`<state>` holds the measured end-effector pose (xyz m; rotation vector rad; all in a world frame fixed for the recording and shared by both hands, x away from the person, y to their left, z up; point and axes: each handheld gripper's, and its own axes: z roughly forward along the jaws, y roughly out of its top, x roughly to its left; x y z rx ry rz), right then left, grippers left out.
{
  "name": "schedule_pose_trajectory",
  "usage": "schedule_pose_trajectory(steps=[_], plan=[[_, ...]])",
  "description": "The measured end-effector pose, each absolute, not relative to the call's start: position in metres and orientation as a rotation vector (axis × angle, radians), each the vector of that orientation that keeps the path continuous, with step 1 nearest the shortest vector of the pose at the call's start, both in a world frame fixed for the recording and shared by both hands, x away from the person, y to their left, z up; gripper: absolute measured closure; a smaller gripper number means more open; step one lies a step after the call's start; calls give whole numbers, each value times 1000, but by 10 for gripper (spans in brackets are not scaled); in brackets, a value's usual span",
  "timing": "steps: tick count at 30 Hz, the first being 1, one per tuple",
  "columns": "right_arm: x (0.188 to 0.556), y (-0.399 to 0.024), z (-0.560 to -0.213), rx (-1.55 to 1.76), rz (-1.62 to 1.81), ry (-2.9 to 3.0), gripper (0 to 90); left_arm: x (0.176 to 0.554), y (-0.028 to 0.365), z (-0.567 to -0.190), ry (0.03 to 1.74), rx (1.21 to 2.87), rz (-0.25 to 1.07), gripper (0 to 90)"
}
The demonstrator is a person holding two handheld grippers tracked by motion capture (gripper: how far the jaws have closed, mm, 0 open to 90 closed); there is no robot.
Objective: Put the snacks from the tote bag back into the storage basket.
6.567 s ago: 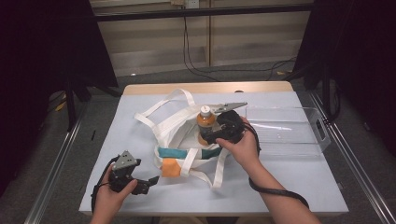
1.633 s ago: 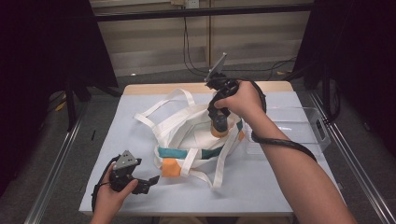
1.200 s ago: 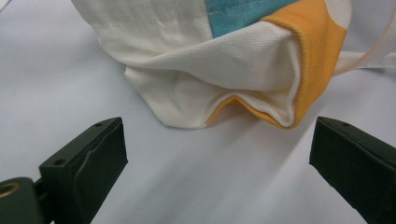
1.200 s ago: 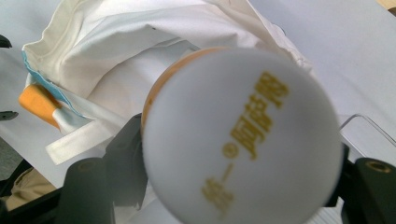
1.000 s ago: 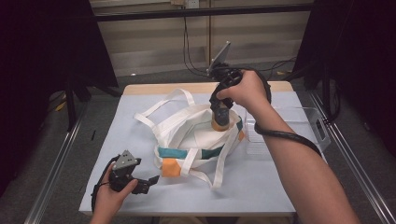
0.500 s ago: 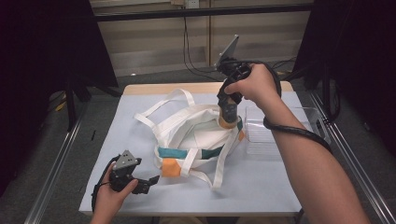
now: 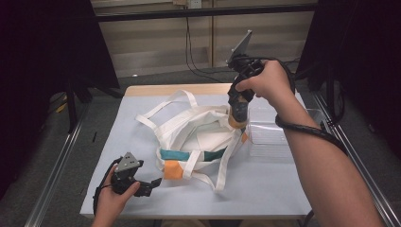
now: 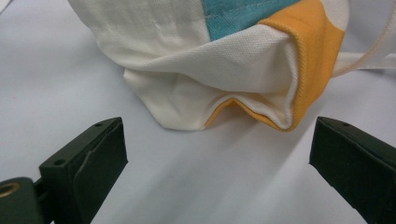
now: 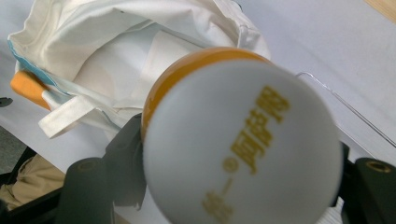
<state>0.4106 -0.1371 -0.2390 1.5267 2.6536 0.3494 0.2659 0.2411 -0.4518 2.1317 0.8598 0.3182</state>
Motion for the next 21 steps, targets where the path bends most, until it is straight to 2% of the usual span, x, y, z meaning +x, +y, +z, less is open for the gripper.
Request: schedule_pose_trajectory(steps=[21], plan=[[408, -163, -240, 1608, 316, 2649, 305, 266, 240, -453, 863, 2136, 308, 37]])
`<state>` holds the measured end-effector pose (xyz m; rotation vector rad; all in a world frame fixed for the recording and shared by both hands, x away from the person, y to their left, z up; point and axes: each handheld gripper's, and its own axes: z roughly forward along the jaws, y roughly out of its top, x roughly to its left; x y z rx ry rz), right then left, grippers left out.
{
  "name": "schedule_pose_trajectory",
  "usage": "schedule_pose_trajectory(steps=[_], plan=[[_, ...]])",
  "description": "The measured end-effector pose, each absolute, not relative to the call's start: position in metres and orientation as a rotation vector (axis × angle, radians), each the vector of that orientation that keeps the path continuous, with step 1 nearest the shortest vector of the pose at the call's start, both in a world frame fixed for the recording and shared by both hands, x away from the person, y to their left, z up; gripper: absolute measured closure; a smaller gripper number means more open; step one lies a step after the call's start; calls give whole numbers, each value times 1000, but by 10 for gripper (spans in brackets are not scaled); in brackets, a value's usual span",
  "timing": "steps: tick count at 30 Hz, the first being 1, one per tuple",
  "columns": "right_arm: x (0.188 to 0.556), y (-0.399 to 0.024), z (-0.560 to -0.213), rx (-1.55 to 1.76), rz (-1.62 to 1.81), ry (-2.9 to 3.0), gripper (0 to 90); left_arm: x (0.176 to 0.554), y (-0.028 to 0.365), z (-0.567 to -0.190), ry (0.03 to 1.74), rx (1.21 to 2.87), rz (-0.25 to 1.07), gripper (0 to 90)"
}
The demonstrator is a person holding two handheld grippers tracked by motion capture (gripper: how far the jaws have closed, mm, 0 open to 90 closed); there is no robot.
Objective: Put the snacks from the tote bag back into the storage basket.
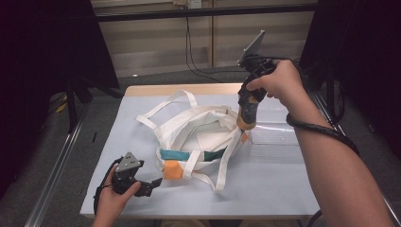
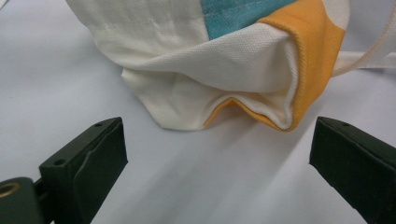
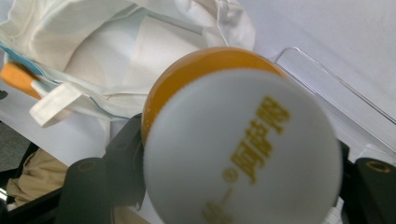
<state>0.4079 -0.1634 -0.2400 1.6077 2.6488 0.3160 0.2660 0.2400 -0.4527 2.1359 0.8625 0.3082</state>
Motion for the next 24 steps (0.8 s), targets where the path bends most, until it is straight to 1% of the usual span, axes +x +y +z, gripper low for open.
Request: schedule_pose_trajectory(steps=[24], plan=[[403, -194, -255, 1668, 293, 2623, 306, 266, 240, -453, 863, 2136, 306, 37]])
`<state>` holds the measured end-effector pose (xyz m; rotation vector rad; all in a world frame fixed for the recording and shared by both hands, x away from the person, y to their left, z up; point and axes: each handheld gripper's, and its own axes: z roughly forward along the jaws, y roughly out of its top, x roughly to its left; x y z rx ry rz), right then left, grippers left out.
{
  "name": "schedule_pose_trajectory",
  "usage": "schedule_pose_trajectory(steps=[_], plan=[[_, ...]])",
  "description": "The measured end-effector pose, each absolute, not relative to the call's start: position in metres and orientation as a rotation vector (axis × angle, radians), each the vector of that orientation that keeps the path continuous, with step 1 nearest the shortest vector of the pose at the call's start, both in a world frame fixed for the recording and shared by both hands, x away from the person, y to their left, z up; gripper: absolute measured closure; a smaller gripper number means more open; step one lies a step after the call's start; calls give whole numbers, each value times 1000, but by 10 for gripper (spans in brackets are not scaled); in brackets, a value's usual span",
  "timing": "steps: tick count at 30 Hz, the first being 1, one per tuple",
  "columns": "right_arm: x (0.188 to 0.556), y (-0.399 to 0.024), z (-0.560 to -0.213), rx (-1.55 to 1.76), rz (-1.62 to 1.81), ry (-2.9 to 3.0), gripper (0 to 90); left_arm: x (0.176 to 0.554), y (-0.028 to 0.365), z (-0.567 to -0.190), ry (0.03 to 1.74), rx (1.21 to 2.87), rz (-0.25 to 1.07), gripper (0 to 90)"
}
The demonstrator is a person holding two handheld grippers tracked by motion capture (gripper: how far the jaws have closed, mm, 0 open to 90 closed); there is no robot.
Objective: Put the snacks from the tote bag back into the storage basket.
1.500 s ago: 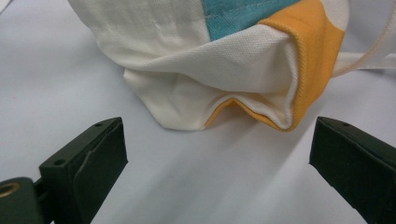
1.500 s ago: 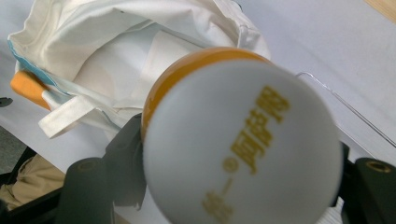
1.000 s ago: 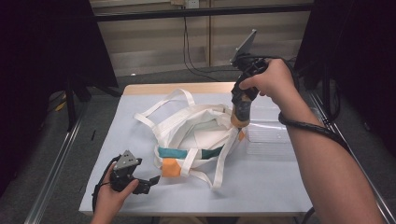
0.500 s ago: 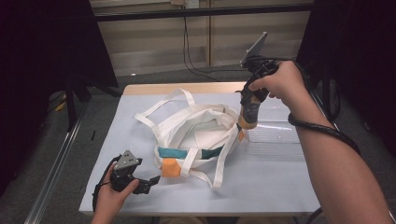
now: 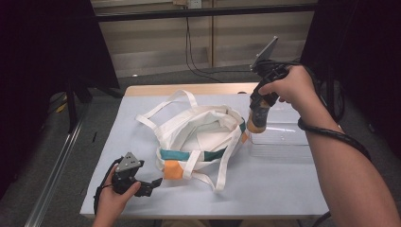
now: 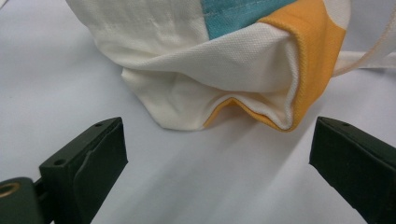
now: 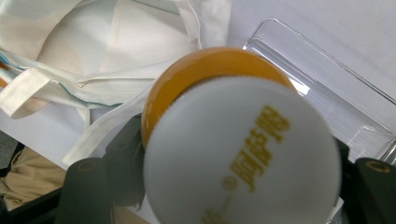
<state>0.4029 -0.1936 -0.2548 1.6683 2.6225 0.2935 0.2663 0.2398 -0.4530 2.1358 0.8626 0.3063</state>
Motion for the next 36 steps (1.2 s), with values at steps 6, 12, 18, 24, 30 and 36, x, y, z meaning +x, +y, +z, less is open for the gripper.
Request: schedule_pose_trajectory(steps=[6, 12, 18, 24, 30, 36], plan=[[402, -197, -259, 1674, 284, 2629, 306, 266, 240, -453, 862, 2136, 303, 37], [401, -201, -264, 1685, 270, 2625, 306, 266, 240, -453, 861, 2136, 303, 38], [400, -203, -270, 1685, 268, 2636, 306, 266, 240, -453, 863, 2135, 302, 37], [398, -207, -275, 1683, 275, 2636, 306, 266, 240, -453, 861, 2138, 306, 37], [397, -210, -276, 1695, 272, 2629, 306, 266, 240, -453, 862, 2138, 306, 37], [397, -212, -280, 1691, 268, 2634, 306, 266, 240, -453, 865, 2135, 303, 38]])
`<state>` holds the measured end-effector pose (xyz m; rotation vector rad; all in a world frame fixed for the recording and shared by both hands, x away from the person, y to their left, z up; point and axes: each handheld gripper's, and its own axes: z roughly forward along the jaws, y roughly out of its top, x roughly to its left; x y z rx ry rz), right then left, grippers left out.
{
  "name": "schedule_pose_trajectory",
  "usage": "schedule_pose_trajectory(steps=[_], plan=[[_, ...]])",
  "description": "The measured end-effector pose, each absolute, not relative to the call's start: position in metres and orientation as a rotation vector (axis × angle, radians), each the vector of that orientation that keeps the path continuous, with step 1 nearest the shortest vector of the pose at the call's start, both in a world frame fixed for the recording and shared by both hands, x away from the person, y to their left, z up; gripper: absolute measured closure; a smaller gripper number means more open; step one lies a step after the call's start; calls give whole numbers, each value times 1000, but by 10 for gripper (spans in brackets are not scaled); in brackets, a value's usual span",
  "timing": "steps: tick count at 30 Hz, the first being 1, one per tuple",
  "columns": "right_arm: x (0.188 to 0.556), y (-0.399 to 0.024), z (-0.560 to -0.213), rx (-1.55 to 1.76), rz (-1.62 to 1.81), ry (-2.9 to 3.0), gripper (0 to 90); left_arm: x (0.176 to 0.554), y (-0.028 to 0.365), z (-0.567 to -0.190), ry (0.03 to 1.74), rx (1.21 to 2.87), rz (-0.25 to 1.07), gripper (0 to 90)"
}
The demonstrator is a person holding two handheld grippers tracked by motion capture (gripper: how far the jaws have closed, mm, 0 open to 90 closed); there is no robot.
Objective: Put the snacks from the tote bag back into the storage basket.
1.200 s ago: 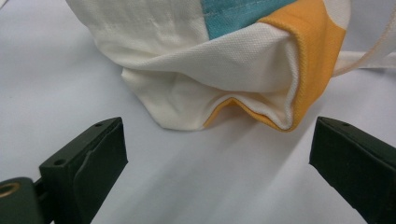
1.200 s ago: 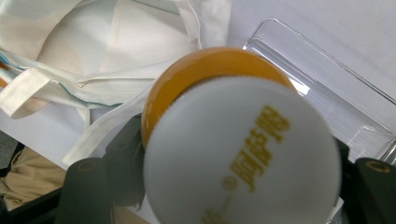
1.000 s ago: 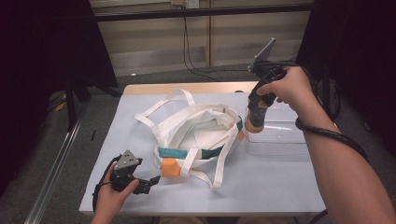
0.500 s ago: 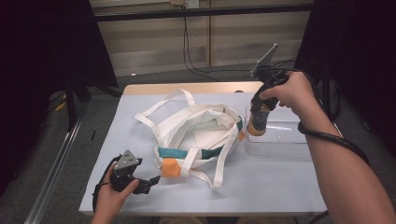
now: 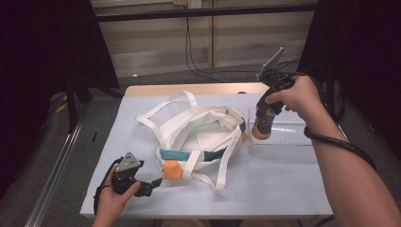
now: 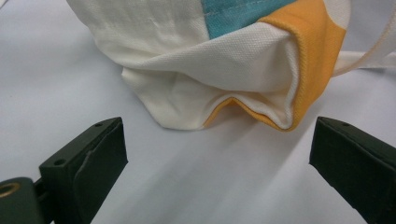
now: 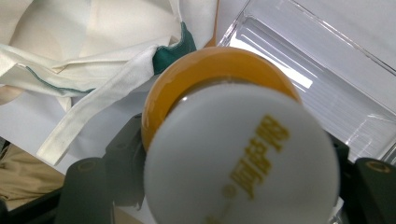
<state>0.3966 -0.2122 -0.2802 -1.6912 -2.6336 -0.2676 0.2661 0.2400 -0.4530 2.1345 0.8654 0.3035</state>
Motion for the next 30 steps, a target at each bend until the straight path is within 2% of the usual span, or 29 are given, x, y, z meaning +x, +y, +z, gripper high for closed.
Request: schedule_pose_trajectory(steps=[30], plan=[[390, -214, -288, -1666, -251, -2631, 305, 266, 239, -453, 869, 2133, 305, 37]])
